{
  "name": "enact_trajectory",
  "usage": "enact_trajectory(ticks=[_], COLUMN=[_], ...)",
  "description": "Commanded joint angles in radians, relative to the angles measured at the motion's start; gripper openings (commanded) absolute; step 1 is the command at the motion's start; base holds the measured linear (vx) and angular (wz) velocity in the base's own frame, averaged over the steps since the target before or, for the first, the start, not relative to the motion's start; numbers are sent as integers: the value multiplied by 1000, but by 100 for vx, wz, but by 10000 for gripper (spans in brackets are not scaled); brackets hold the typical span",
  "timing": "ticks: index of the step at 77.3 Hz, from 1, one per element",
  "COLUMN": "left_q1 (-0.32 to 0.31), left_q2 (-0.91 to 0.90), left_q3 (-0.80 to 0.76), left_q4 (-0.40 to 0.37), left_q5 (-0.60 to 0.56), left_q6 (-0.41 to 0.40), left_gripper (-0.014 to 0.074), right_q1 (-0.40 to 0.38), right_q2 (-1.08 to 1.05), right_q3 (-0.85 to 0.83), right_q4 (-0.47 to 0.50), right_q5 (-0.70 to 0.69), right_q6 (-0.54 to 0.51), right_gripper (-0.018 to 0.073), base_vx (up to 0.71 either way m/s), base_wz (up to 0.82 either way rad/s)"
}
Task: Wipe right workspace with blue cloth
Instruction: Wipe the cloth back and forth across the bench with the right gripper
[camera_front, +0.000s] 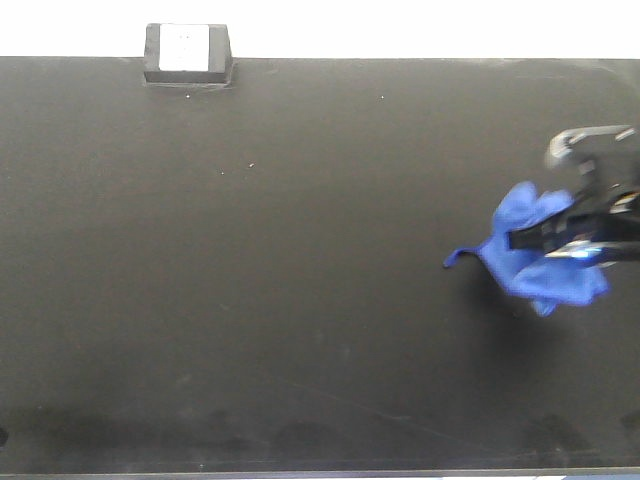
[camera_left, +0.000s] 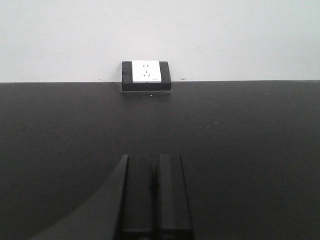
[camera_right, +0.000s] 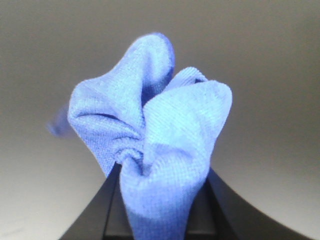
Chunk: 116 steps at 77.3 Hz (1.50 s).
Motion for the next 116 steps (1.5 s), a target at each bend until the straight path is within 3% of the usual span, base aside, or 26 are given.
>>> enact_trajectory(ticks=[1,17,24,38,46,57,74,82,87,97,116], left_q1=[0,0,0,0,0,0,0,0,0,0,0], left_q2=[-10,-10,-10,-10,-10,-10,-10,-10,-10,-10,-10], left_q3=[-25,-25,-25,-25,-25,-25,-25,-25,-25,-25,-25], left_q4=[-3,-3,-3,-3,-3,-3,-3,-3,-3,-3,-3], left_q5=[-84,-84,-84,-84,-84,-84,-84,-84,-84,-84,-84], left_q6=[1,0,0,1,1,1,0,0,0,0,0], left_gripper=[-6,-6,-6,-6,-6,-6,-6,-6,-6,-6,-6], right_q1=[0,35,130,400,443,331,-25,-110,-107,22,455], right_q2=[31,96,96,96,96,96,96,96,96,96,96], right_q3=[-35,-35,-35,-35,-35,-35,-35,-35,-35,-35,-35], right_q4=[7,62,102,162,164,152,152,154,167,196,253], right_q5=[-83,-117,-124,-153,-190,-191,-162,-156,-167,-158,-200], right_q6=[-30,-59,-123,-193,-167,-163,-165,-201,-206,-216,-208], right_gripper=[-4,-4,-4,-4,-4,-4,-4,-4,-4,-4,-4], base_vx=[0,0,0,0,0,0,0,0,0,0,0], base_wz=[0,0,0,0,0,0,0,0,0,0,0])
